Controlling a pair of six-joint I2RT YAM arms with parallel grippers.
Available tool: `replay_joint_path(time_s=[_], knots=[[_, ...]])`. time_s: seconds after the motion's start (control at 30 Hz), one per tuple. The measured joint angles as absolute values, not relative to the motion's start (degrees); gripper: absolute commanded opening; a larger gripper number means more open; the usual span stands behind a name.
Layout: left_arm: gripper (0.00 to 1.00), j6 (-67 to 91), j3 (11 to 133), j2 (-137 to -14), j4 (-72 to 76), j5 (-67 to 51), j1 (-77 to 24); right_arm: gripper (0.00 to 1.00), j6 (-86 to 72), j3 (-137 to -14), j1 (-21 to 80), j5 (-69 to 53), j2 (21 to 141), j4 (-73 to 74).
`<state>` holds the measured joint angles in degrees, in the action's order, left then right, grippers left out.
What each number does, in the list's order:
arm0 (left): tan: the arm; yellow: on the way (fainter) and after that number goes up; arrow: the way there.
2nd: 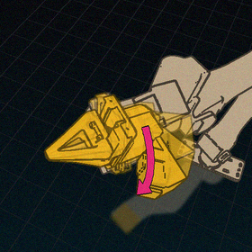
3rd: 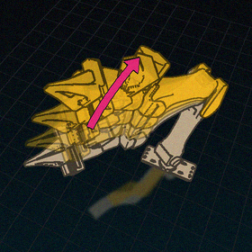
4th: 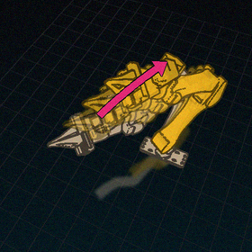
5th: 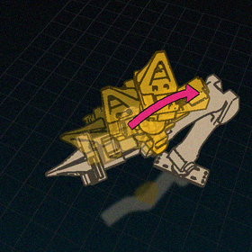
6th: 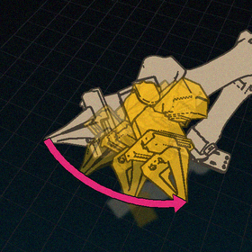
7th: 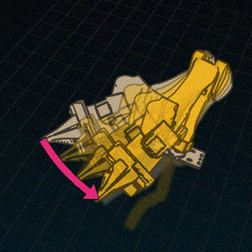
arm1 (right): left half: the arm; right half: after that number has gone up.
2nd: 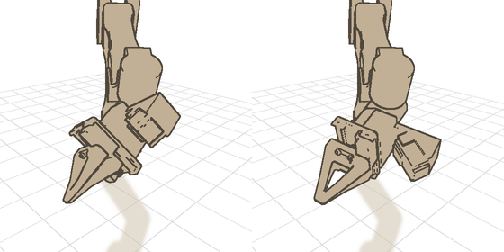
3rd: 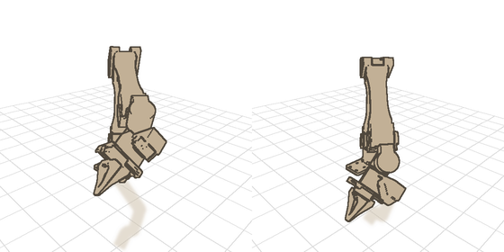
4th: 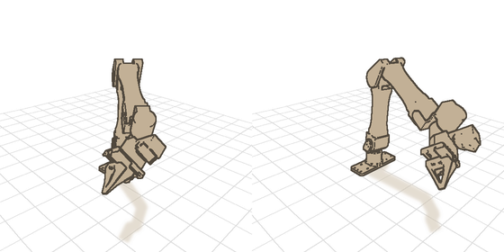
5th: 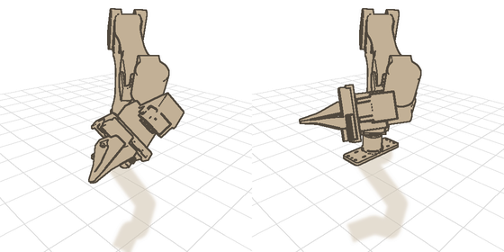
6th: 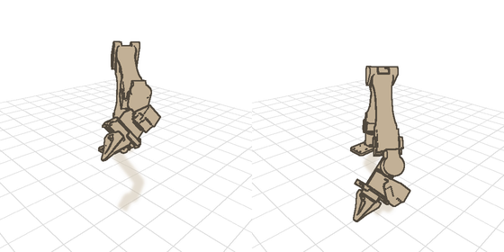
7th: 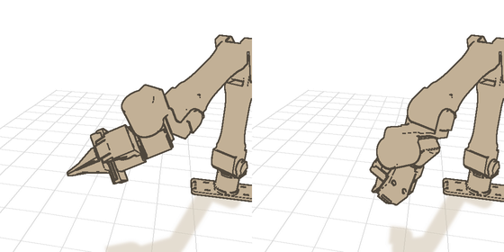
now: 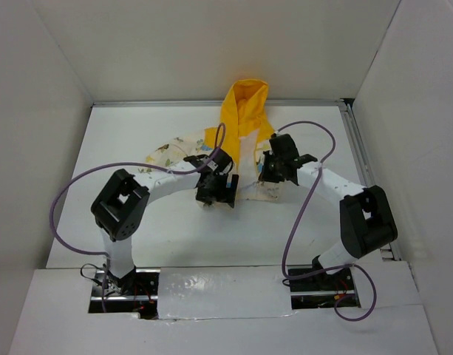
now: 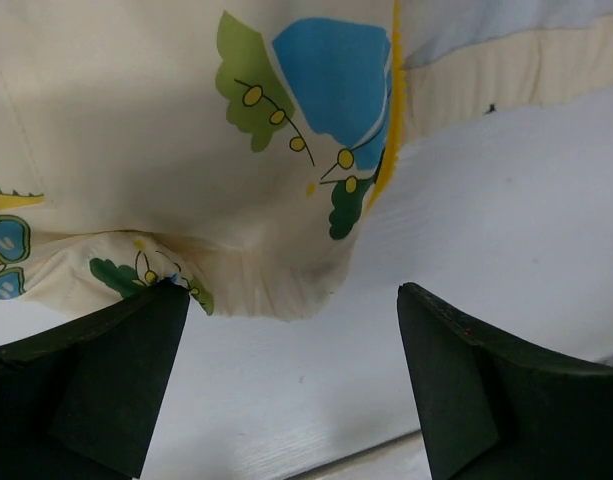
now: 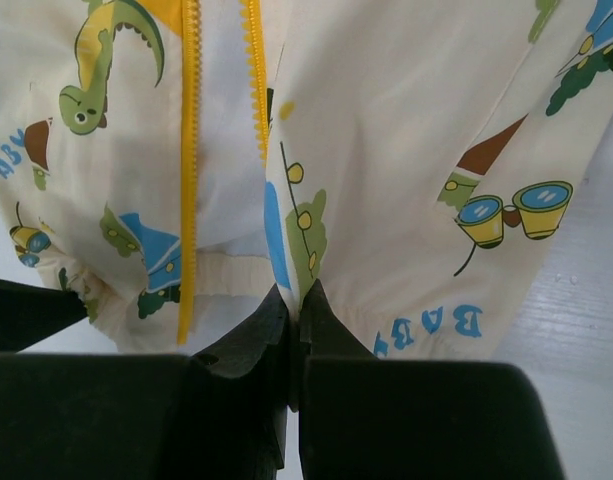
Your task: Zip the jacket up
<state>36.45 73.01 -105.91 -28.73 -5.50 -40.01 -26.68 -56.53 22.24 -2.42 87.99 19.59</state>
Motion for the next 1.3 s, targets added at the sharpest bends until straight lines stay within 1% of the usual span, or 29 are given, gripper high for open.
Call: replay_joint_path(time_s=[0.13, 0.27, 0.4, 0.63, 0.77, 0.87, 1.03, 1.07, 1.13, 1.17, 1.23, 1.27, 1.3], knots=[[0.98, 37.1, 78.2, -108.9, -35.3, 2.9, -43.1, 0.0, -26.1, -55.6, 22.2, -3.0, 88.0, 19.0], [0.96, 37.3, 80.8, -110.4, -39.2, 6.9, -44.3, 0.0, -25.8, -54.7, 21.9, -3.9, 87.9, 18.8], [0.99, 37.6, 83.4, -111.0, -43.8, 10.1, -45.5, 0.0, -25.6, -54.3, 21.6, -4.6, 87.9, 18.6], [0.99, 34.7, 83.5, -108.5, -44.8, 10.0, -48.1, 0.0, -25.5, -53.7, 20.6, -6.4, 87.4, 18.3], [0.99, 31.6, 83.2, -107.4, -42.2, 8.0, -47.5, 0.0, -25.3, -52.9, 20.3, -7.6, 86.3, 17.6], [0.99, 31.0, 83.9, -109.1, -41.3, 7.1, -46.3, 0.0, -25.0, -52.9, 20.1, -8.6, 86.2, 17.3], [0.85, 30.0, 86.1, -114.5, -40.5, 6.1, -43.6, 0.0, -24.8, -52.9, 19.9, -9.5, 86.1, 17.1], [0.79, 30.0, 86.1, -115.0, -40.6, 6.0, -43.2, 0.0, -24.7, -52.9, 19.9, -9.6, 86.1, 17.1], [0.74, 29.9, 85.9, -115.2, -40.3, 5.6, -42.7, 0.0, -24.6, -52.9, 19.7, -10.0, 86.1, 17.0], [0.64, 29.8, 85.9, -115.2, -40.2, 5.5, -42.6, 0.0, -24.6, -52.9, 19.5, -10.2, 86.1, 17.0], [0.54, 30.0, 85.9, -115.2, -39.9, 5.2, -42.6, 0.0, -24.6, -52.9, 19.2, -10.6, 86.1, 17.0], [0.44, 30.1, 85.9, -115.2, -39.9, 5.2, -42.5, 0.0, -24.6, -52.9, 19.1, -11.0, 86.1, 17.0], [0.39, 30.2, 85.9, -115.2, -39.8, 5.1, -42.5, 0.0, -24.6, -52.9, 19.0, -11.3, 86.1, 17.0]])
